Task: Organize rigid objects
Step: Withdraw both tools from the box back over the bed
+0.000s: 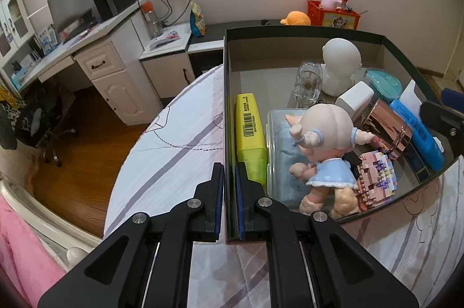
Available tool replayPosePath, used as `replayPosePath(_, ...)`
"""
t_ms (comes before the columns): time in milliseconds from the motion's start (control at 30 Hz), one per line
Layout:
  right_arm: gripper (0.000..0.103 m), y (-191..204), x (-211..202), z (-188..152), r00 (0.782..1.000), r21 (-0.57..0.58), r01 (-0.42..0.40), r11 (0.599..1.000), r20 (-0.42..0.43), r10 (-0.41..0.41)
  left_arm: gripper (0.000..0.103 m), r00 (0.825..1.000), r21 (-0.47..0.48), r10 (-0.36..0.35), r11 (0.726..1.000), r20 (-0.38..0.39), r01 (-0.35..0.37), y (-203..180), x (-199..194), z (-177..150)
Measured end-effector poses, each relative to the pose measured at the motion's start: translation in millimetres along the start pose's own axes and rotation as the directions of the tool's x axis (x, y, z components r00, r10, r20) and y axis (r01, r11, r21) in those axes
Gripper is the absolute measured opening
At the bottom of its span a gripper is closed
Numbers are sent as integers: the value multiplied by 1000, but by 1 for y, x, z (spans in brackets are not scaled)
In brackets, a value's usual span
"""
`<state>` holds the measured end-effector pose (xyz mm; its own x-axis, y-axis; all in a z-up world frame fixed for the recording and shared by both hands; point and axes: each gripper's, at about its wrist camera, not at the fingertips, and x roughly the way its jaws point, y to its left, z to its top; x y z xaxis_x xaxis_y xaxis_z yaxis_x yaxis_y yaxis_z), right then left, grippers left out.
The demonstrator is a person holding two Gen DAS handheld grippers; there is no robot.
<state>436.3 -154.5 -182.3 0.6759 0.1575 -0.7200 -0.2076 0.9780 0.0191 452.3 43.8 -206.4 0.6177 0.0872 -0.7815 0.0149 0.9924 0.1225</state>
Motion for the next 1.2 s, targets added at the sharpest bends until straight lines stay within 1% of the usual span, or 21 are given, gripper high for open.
replayPosePath(133, 80, -5, -2, -2, 1000, 7, 3, 1000, 0, -3, 11, 999, -1, 31, 1000, 18, -31, -8, -12, 3)
replayPosePath(233, 80, -6, -3, -2, 1000, 15, -14, 1000, 0, 14, 12, 998, 2, 48, 999, 40, -48, -12, -22, 8)
replayPosePath(267, 80, -6, -5, -4, 1000, 16, -14, 1000, 4, 14, 12, 998, 3, 47, 999, 43, -47, -13, -24, 9)
replayPosePath(333, 80, -5, -6, -4, 1000, 11, -15, 1000, 4, 15, 13, 998, -6, 20, 1000, 60, -20, -15, -32, 12)
replayPosePath(467, 80, -2, -11, -4, 1000, 6, -18, 1000, 14, 18, 14, 994, -1, 28, 1000, 104, -28, -26, -45, 20)
replayPosePath(500, 80, -1, -13, -5, 1000, 3, -17, 1000, 18, 17, 19, 994, -6, 27, 1000, 104, -27, -26, -45, 22)
replayPosePath(533, 83, 1, -14, -5, 1000, -5, -10, 1000, 23, 10, 34, 993, -21, 31, 999, 113, -29, -27, -48, 25)
replayPosePath(567, 85, 2, -14, -5, 1000, -14, -3, 1000, 23, 3, 46, 992, -29, 35, 999, 121, -31, -27, -49, 25)
replayPosePath(600, 85, 2, -15, -5, 1000, -19, 2, 1000, 26, -2, 71, 991, -34, 30, 999, 132, -26, -27, -52, 26)
replayPosePath(633, 86, 3, -17, -5, 999, -26, 17, 1000, 36, -16, 88, 987, -36, 16, 999, 160, -10, -28, -57, 26)
replayPosePath(667, 88, 4, -19, -5, 998, -33, 34, 999, 45, -33, 91, 983, -35, 11, 999, 181, -5, -29, -60, 26)
replayPosePath(700, 91, 5, -20, -5, 998, -35, 42, 999, 51, -40, 93, 979, -30, 12, 1000, 202, -6, -32, -64, 26)
replayPosePath(767, 93, 4, -25, -4, 995, -28, 60, 998, 79, -57, 101, 973, -33, 61, 998, 220, -55, -36, -67, 27)
replayPosePath(800, 93, 2, -26, -4, 994, -23, 65, 998, 85, -63, 103, 973, -40, 70, 997, 221, -62, -35, -67, 29)
replayPosePath(833, 93, 0, -28, -3, 994, -11, 69, 998, 91, -68, 103, 974, -43, 58, 998, 221, -49, -34, -67, 29)
replayPosePath(900, 103, -5, -31, -2, 993, 13, 61, 998, 102, -62, 103, 979, -68, 29, 998, 202, -15, -31, -65, 29)
replayPosePath(967, 103, -7, -32, -1, 991, 22, 59, 998, 119, -61, 103, 983, -64, -3, 998, 182, 15, -32, -62, 29)
replayPosePath(1033, 103, -8, -30, -1, 992, 26, 41, 999, 114, -44, 103, 985, -53, 1, 999, 171, 8, -37, -61, 28)
replayPosePath(1100, 103, -7, -31, -3, 991, 22, 54, 998, 123, -57, 103, 984, -39, 9, 999, 176, -2, -42, -62, 26)
replayPosePath(1200, 103, -8, -34, -4, 991, 30, 44, 999, 124, -48, 103, 985, -43, -9, 999, 172, 17, -42, -64, 24)
